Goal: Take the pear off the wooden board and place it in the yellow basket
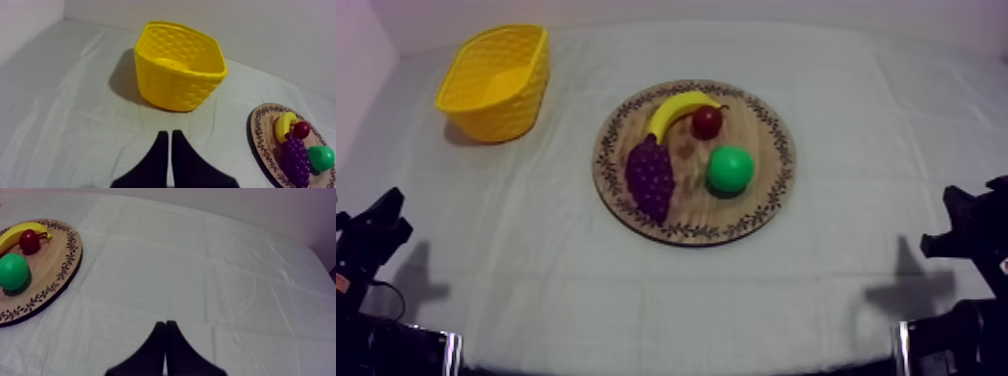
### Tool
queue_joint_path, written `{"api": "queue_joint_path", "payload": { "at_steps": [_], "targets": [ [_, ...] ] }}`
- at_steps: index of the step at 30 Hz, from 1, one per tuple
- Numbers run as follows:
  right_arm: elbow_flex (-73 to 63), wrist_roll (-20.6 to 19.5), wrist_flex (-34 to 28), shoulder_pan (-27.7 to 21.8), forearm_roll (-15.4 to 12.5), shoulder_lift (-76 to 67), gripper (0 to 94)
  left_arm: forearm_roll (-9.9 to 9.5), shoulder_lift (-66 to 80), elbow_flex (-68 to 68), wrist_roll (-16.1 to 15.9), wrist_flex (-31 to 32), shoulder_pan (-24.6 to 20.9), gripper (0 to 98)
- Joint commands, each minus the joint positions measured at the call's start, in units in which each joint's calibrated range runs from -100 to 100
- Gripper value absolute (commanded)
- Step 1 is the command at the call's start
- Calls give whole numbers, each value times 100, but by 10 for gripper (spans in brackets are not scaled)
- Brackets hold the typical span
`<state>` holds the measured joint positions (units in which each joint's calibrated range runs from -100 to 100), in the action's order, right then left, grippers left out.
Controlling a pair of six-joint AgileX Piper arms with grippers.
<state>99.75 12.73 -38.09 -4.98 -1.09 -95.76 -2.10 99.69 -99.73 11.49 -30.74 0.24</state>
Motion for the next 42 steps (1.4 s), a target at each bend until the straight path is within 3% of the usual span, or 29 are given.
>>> {"api": "queue_joint_path", "payload": {
  "at_steps": [1,20,26,31,36,42],
  "targets": [
    [3,4,3,0,-1,1,3,-2,5,-4,65,2,1,1],
    [3,4,3,0,-1,1,3,-2,5,-4,65,2,1,1],
    [3,3,3,0,-1,1,3,-5,5,47,-313,-374,1,1],
    [3,4,3,0,-1,1,3,20,-80,192,-396,-496,13,1],
    [3,4,3,0,-1,1,3,12,-942,1423,-506,-777,27,1],
    [3,3,3,0,-1,1,3,-54,-2726,3942,-433,-1714,193,1]
  ]
}}
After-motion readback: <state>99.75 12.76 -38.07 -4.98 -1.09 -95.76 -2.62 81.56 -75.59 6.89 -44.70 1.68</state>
